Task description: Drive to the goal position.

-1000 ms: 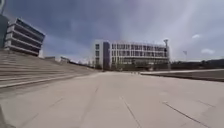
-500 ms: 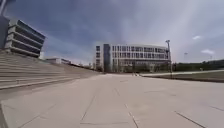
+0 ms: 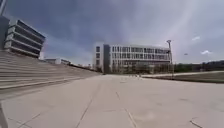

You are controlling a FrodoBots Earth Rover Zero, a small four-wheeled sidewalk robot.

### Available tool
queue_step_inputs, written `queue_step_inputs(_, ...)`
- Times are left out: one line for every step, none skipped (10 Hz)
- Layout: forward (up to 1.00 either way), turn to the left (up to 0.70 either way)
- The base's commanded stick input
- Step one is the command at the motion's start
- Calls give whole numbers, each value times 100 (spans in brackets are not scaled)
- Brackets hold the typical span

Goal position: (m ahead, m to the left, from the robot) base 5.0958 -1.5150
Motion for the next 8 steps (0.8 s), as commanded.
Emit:
queue_step_inputs(70,0)
queue_step_inputs(70,0)
queue_step_inputs(70,0)
queue_step_inputs(70,0)
queue_step_inputs(70,0)
queue_step_inputs(70,0)
queue_step_inputs(70,0)
queue_step_inputs(70,0)
